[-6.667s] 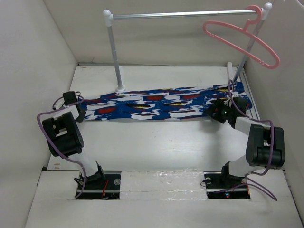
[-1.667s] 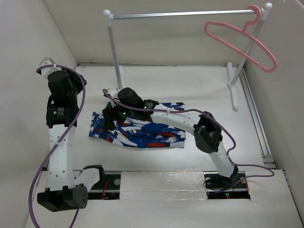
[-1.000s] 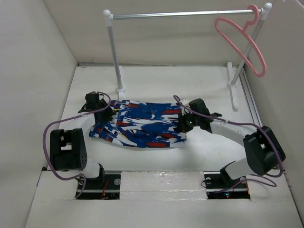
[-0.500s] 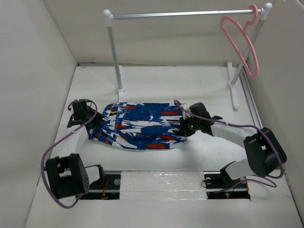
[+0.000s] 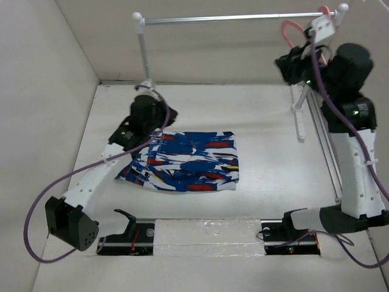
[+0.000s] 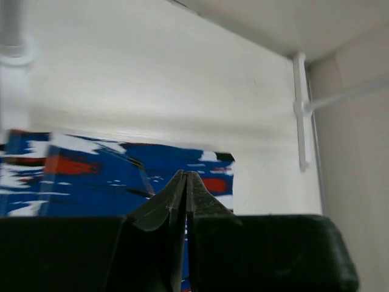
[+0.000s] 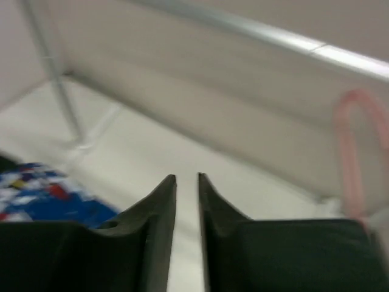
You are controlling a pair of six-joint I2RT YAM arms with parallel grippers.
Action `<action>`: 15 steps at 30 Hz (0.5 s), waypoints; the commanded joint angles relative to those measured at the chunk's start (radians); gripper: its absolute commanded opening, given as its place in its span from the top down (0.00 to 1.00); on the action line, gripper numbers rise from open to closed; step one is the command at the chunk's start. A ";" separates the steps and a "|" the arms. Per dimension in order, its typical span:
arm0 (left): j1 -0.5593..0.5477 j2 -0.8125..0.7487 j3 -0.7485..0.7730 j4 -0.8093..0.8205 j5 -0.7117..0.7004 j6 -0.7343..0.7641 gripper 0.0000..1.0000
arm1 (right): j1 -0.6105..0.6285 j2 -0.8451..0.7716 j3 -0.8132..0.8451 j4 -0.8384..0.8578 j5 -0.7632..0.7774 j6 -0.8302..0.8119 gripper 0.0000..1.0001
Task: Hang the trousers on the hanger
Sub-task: Pick up the hanger from the clothesline.
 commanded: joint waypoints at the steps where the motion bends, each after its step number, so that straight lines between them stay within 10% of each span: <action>1: -0.243 0.066 0.093 -0.007 -0.146 0.134 1.00 | -0.189 0.096 0.200 -0.146 0.052 -0.103 0.67; 5: -0.367 0.108 0.089 0.017 -0.115 0.151 1.00 | -0.424 0.180 0.292 -0.123 0.034 -0.129 0.22; 12: -0.400 0.091 -0.018 0.070 0.021 0.138 0.56 | -0.660 0.274 0.248 -0.062 -0.256 -0.130 0.07; 15: -0.400 0.079 -0.046 0.071 0.036 0.139 0.55 | -0.685 0.289 0.189 -0.050 -0.313 -0.134 0.06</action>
